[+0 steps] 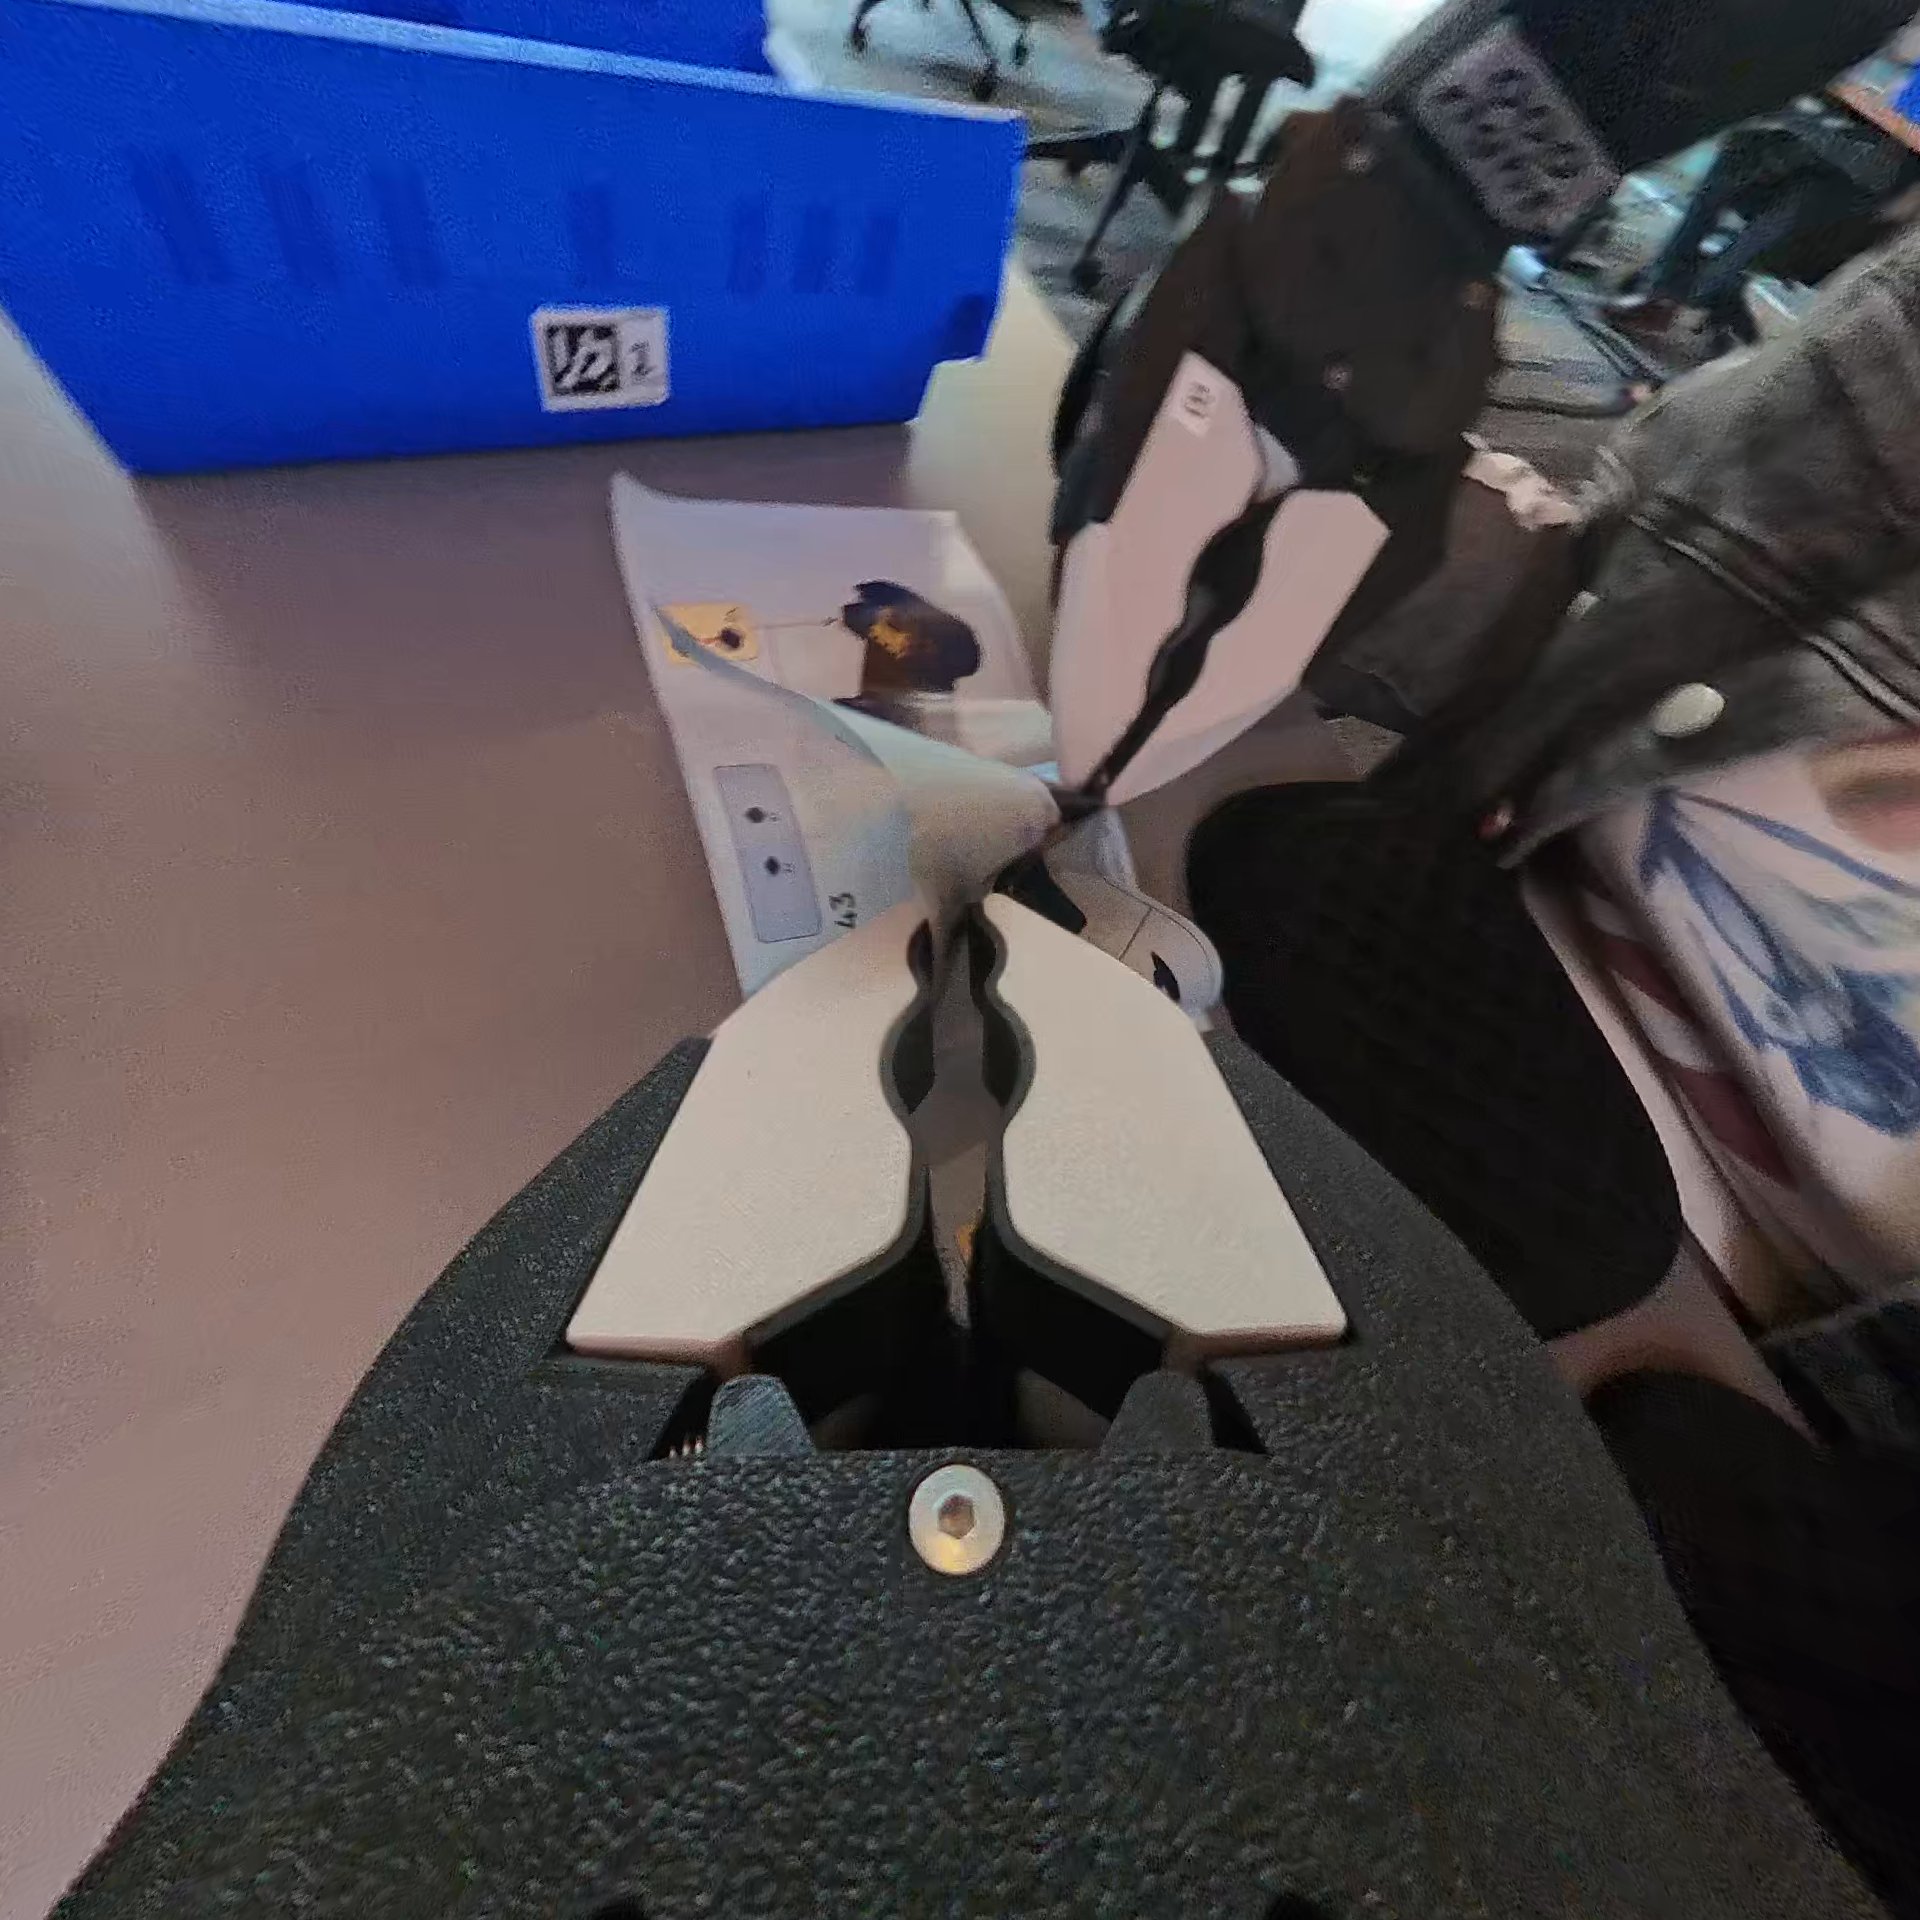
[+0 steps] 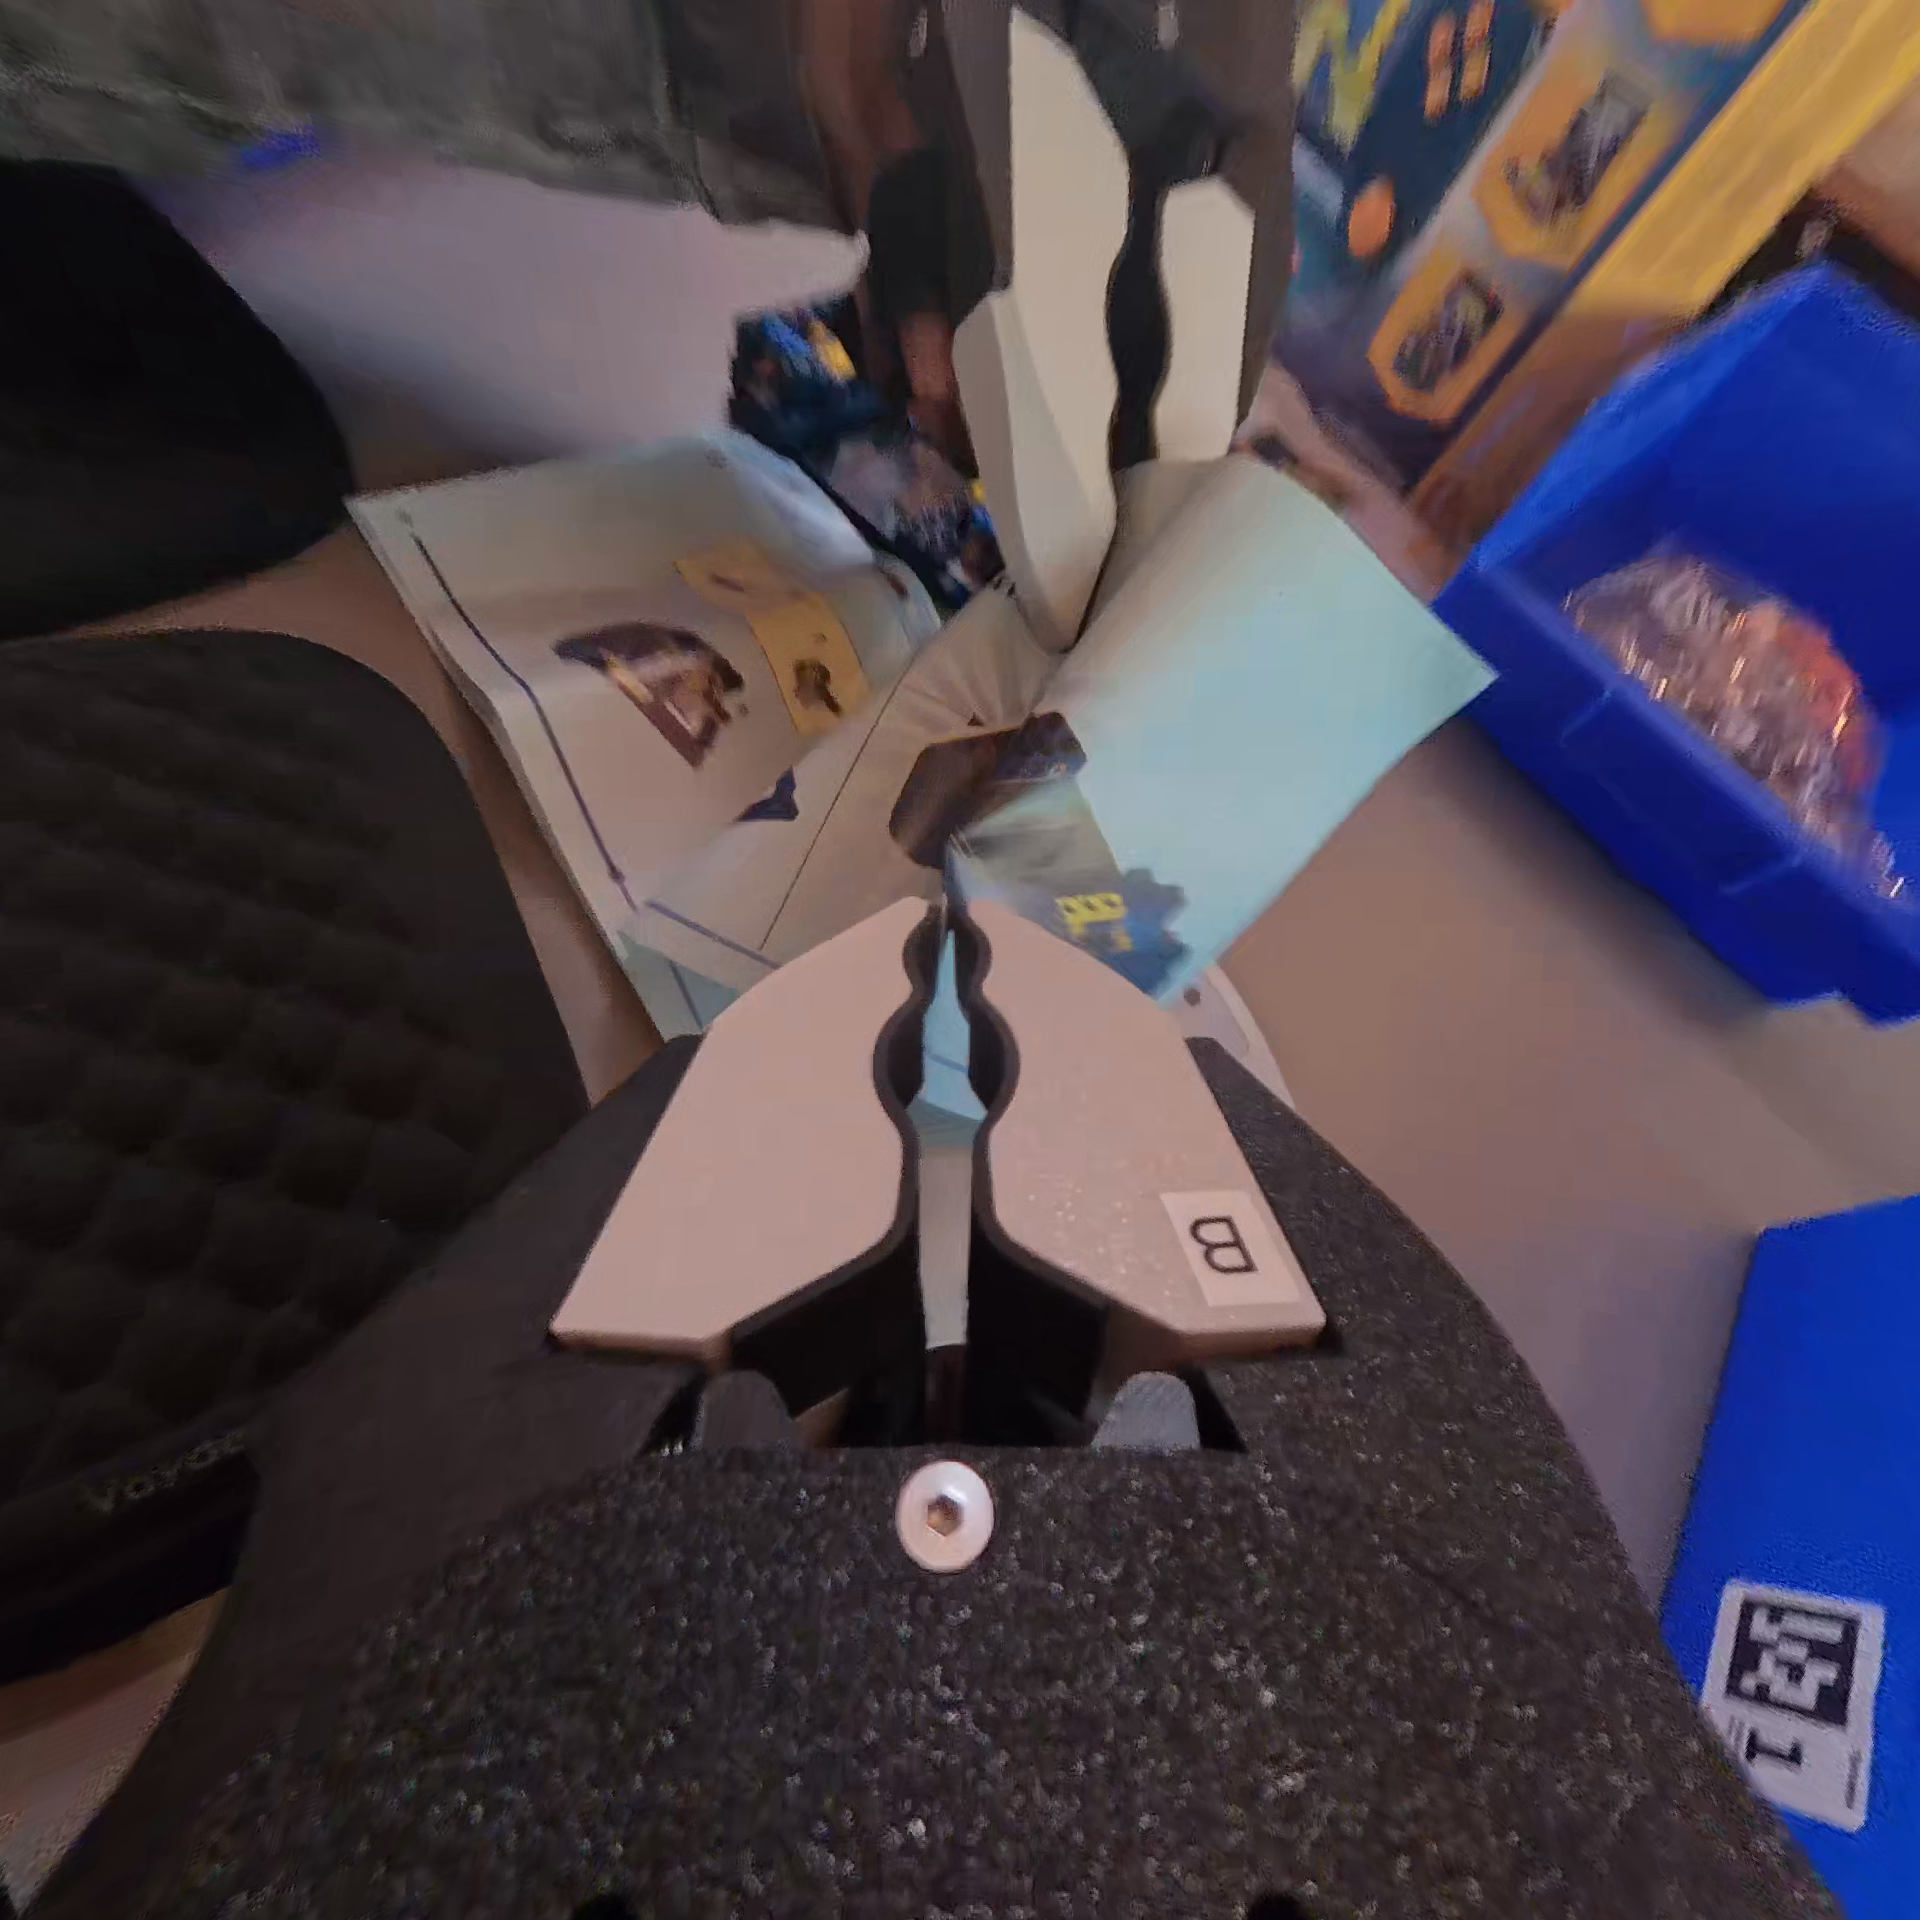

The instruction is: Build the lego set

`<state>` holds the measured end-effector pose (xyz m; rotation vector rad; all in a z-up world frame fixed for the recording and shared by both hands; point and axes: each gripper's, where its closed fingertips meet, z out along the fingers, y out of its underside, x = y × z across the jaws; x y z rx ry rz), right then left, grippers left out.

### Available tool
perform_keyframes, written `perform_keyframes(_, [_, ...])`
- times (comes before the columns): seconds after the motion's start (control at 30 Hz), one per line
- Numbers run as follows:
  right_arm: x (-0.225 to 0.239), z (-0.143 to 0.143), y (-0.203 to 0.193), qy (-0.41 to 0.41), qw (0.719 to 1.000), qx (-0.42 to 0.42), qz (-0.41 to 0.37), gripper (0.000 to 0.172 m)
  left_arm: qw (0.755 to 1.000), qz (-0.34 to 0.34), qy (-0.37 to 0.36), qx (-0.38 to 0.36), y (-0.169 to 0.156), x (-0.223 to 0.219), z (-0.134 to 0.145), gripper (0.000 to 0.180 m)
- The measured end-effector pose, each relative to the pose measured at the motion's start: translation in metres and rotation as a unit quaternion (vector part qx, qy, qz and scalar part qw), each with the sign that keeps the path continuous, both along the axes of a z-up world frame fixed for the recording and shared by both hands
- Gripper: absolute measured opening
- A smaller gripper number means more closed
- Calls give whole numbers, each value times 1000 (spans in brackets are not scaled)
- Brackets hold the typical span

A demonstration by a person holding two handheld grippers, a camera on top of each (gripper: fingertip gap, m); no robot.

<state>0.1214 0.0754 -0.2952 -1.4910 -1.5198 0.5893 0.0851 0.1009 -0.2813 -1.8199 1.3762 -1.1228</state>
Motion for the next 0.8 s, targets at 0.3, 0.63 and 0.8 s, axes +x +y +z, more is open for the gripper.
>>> perform_keyframes(0.3, [32,31,-2,81,987,-120,70,30,983,-38,86,159,-50,-49,1,21])
perform_keyframes(0.63, [-24,-60,-27,-175,958,-127,190,0,884,289,212,299,-27,-105,48,28])
perform_keyframes(0.8, [-31,-46,-30,-148,955,-127,224,1,847,353,230,324,-54,-119,70,29])
